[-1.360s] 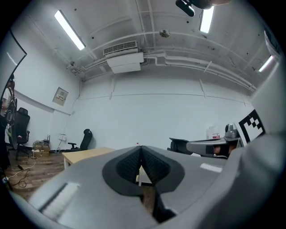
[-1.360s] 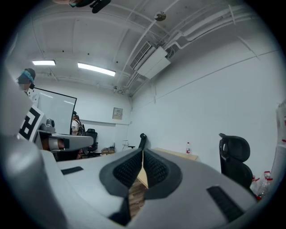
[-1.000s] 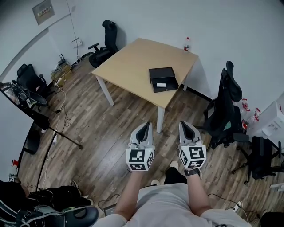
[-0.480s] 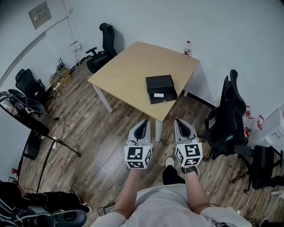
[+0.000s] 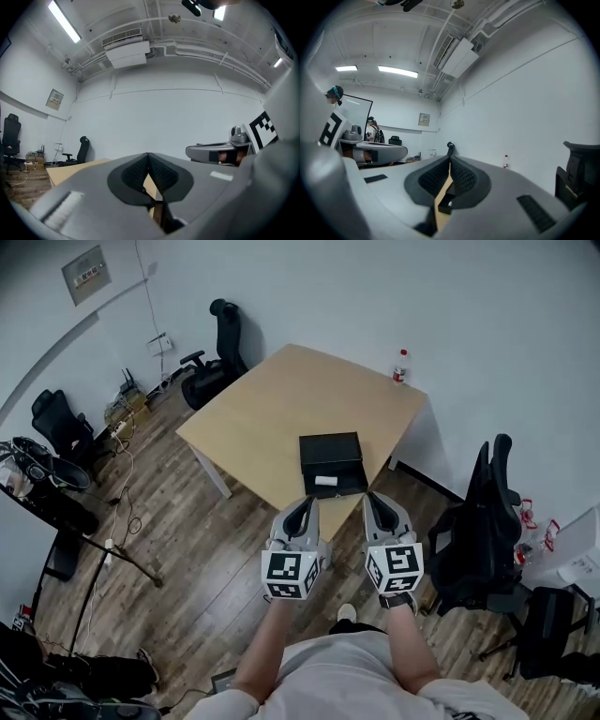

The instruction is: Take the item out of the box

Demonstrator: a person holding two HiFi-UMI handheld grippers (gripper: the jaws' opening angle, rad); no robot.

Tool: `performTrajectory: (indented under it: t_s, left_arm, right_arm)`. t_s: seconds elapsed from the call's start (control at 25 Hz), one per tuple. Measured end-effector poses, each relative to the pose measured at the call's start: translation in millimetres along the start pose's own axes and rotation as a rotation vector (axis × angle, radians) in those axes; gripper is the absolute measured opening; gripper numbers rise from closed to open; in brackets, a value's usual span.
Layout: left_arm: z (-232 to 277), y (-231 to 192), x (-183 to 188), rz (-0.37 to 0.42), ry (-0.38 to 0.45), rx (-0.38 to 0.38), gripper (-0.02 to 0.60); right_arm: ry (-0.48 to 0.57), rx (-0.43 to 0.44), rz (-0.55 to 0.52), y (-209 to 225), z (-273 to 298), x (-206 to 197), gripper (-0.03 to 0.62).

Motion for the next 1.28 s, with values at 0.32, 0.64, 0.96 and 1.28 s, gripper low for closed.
performTrajectory:
  t_s: [0.32, 0.64, 0.96, 1.28]
  left_arm:
    - [81, -19, -7, -0.009, 0.004, 0.053, 0.008]
    - [129, -41, -24, -0.002, -0.027, 0.132, 0.009]
    - [141, -80, -43, -0.035, -0.067, 0.157, 0.008]
    - [180, -131, -49, -0.046, -0.062, 0.153, 0.008]
  right_arm:
    - [0.003, 0.028, -0.006, 61, 71, -14, 0.014]
    - [-0.026, 0.112, 0.011, 76, 115, -44, 0.014]
    - [-0.091, 0.168, 0.041, 56, 155, -77, 0.014]
    - [-0.182, 0.249, -0.034, 29, 216, -101, 0.014]
Point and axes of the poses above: the fingertips, and each gripper's own axes: z forward along the fingers, y to its right, x out of its top, the point moved 2 cm from there along -z, backward along the fingers, and after that the axes turned 9 degrees about -z, right-handed, at the moved point
